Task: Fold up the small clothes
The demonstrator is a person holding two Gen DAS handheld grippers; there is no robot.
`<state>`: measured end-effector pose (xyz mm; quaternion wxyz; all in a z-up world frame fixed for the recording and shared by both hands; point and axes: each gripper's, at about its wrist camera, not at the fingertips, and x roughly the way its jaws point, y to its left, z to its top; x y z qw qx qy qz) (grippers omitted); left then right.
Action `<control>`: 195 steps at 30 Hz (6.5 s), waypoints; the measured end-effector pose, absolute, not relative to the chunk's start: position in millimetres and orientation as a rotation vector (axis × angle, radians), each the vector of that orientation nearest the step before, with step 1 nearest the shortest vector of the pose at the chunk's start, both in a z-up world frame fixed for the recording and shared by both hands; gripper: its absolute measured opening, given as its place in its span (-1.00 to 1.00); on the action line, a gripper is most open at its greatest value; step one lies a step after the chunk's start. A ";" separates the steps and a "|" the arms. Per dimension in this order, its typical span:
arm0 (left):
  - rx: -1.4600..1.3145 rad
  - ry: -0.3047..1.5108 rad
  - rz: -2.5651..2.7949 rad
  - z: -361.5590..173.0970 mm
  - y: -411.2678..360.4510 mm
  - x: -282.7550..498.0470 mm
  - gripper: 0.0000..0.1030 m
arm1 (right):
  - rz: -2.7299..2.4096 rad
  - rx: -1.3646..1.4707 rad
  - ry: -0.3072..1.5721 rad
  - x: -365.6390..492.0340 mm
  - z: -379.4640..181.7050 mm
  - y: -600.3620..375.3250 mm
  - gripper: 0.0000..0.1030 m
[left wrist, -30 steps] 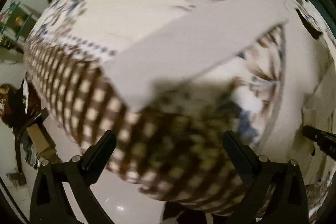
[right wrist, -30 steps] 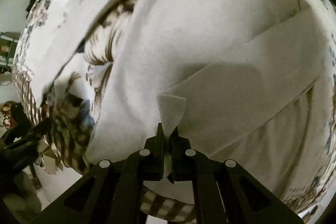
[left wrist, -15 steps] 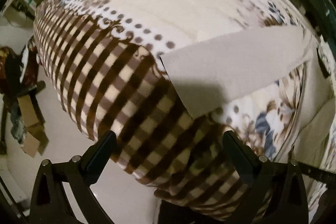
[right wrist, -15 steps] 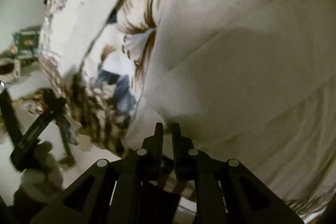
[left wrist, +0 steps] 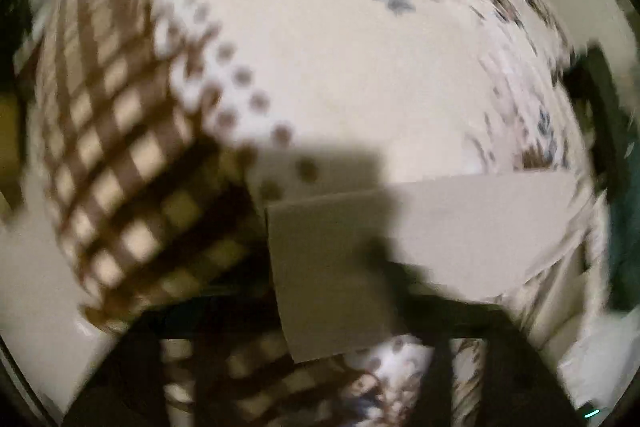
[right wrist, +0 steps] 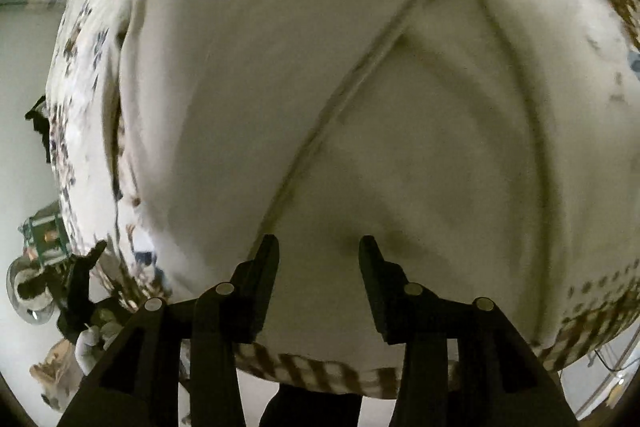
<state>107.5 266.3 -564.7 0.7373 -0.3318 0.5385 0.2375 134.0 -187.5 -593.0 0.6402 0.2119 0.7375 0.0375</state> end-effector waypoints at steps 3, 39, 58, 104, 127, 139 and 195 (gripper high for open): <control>-0.584 1.169 0.439 -538.2 247.7 116.4 -0.97 | 0.074 0.481 1.677 133.3 -590.5 -192.2 -0.15; -0.146 1.492 -0.065 -542.5 58.5 149.6 0.61 | -0.084 0.769 1.611 46.4 -578.4 -359.9 -0.02; -0.452 1.484 -0.081 -554.6 122.9 105.5 -0.94 | -0.029 1.010 1.627 17.7 -606.3 -367.6 -0.94; -0.142 1.391 -0.280 -561.9 36.4 515.5 0.07 | 0.033 0.494 1.410 444.9 -534.2 -352.2 0.08; -0.048 1.100 -0.353 -439.6 47.5 356.8 -0.92 | 0.179 0.341 1.267 393.6 -441.6 -295.9 -0.91; -0.131 1.325 -0.321 -487.6 51.2 203.9 -0.86 | 0.123 0.327 1.486 192.2 -492.0 -275.0 -0.91; -0.337 1.378 -0.355 -529.9 65.9 324.1 -0.85 | 0.162 1.085 1.419 260.8 -543.1 -346.3 -0.70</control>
